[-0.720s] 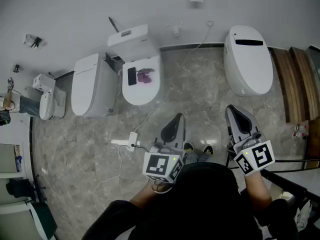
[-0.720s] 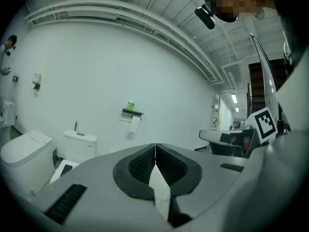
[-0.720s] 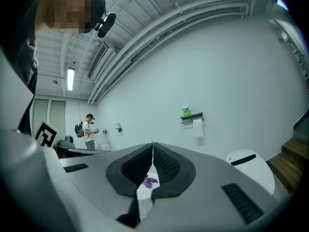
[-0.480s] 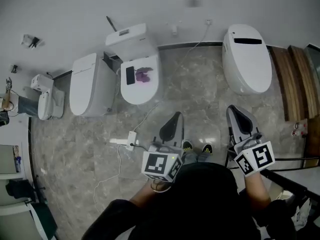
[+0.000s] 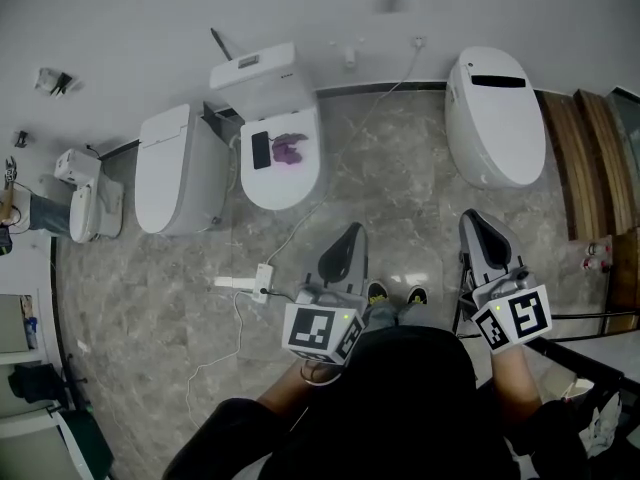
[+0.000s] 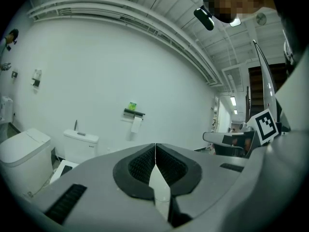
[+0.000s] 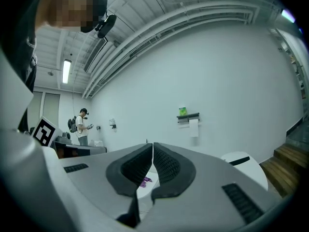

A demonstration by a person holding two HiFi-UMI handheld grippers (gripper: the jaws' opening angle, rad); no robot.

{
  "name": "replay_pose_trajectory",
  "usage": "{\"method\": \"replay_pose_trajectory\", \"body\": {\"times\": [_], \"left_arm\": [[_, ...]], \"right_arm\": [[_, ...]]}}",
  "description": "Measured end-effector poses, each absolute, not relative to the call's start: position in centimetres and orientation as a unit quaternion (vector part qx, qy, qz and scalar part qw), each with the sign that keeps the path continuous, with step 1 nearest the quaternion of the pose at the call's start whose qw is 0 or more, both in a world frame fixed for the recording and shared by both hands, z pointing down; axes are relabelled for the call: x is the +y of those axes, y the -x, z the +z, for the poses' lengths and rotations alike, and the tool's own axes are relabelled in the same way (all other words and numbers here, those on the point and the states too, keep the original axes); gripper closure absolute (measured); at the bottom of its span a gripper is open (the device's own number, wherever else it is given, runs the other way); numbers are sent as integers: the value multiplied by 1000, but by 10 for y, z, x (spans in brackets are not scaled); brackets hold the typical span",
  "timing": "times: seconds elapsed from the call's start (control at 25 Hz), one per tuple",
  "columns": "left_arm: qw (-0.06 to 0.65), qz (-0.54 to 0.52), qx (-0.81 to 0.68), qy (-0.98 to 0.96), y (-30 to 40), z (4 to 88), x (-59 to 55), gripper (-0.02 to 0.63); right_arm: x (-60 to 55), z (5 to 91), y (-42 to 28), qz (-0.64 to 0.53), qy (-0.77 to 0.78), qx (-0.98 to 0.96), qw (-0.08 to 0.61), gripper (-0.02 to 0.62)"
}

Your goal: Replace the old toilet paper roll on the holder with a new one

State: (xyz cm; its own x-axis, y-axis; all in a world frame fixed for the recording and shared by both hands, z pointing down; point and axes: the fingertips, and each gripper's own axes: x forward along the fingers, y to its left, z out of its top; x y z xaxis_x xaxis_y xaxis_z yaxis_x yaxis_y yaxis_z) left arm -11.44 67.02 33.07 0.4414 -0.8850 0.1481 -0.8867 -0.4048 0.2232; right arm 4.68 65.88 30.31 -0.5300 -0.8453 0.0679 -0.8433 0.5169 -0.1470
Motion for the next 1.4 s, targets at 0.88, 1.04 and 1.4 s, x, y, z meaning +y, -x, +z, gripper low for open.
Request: {"method": "replay_pose_trajectory", "body": {"times": [0.88, 1.04, 1.4], "left_arm": [[122, 11, -545, -829, 123, 334, 572, 583], [116, 18, -544, -831, 104, 331, 535, 583], [108, 39, -540, -834, 57, 329, 470, 583]], "right_arm": [[549, 311, -49, -101, 482, 870, 35, 575], [511, 311, -67, -104, 479, 871, 38, 575], [439, 312, -114, -119, 476, 870, 46, 575]]}}
